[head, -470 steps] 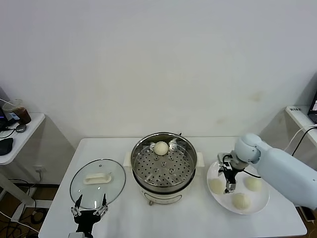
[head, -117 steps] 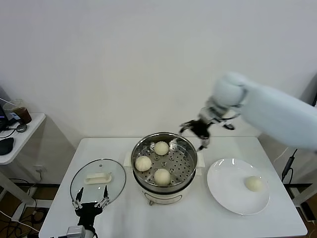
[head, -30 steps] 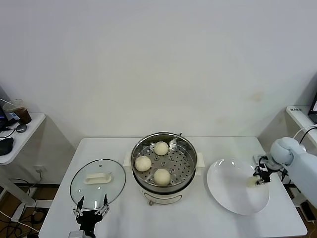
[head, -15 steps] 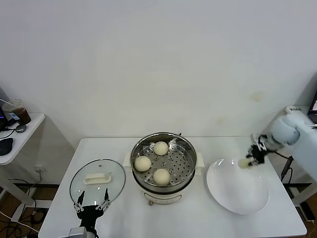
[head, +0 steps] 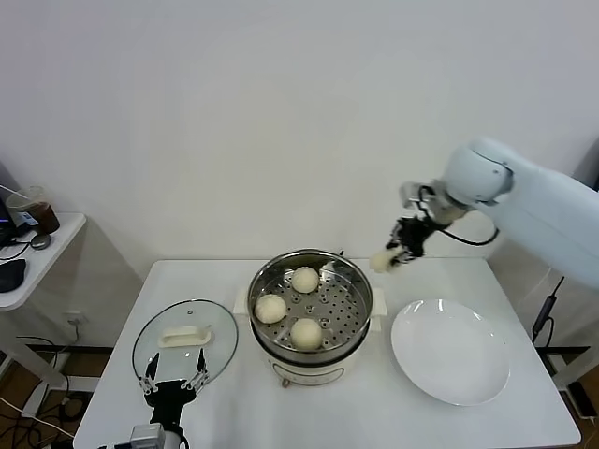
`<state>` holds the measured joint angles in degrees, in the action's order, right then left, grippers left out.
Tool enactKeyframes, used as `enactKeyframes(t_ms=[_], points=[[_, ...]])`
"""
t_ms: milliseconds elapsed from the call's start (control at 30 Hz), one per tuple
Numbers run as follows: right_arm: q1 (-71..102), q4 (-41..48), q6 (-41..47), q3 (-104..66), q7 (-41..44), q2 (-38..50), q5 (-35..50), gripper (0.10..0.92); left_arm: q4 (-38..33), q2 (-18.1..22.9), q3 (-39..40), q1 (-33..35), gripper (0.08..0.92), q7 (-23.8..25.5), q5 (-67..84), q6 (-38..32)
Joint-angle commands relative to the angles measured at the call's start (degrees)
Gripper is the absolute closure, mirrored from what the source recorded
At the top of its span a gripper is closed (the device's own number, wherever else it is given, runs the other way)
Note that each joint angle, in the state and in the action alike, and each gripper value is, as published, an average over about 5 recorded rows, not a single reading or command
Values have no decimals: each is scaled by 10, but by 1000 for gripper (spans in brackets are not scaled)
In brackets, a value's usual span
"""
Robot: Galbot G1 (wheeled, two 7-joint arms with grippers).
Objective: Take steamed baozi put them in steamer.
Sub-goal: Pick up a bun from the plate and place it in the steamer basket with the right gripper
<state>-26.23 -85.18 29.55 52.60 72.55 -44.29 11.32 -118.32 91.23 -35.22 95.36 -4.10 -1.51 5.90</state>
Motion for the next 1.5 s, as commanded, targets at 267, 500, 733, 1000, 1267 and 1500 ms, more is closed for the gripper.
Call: enactKeyframes(t_ms=[267, 500, 733, 1000, 1267, 1500], points=[[37, 26, 61, 91, -43, -126, -39, 694, -5, 2, -7, 1, 177, 0, 0, 0], [57, 46, 68, 82, -70, -160, -38, 694, -8, 3, -6, 3, 177, 0, 2, 0], [62, 53, 71, 91, -77, -172, -41, 694, -8, 3, -6, 0, 177, 1, 7, 1], [65, 52, 73, 95, -76, -164, -48, 694, -8, 2, -7, 0, 177, 2, 9, 1], [62, 47, 72, 96, -73, -153, -53, 693, -8, 3, -7, -2, 177, 3, 10, 2], [59, 33, 71, 90, -72, -133, -43, 562, -7, 3, -6, -4, 177, 3, 9, 2]])
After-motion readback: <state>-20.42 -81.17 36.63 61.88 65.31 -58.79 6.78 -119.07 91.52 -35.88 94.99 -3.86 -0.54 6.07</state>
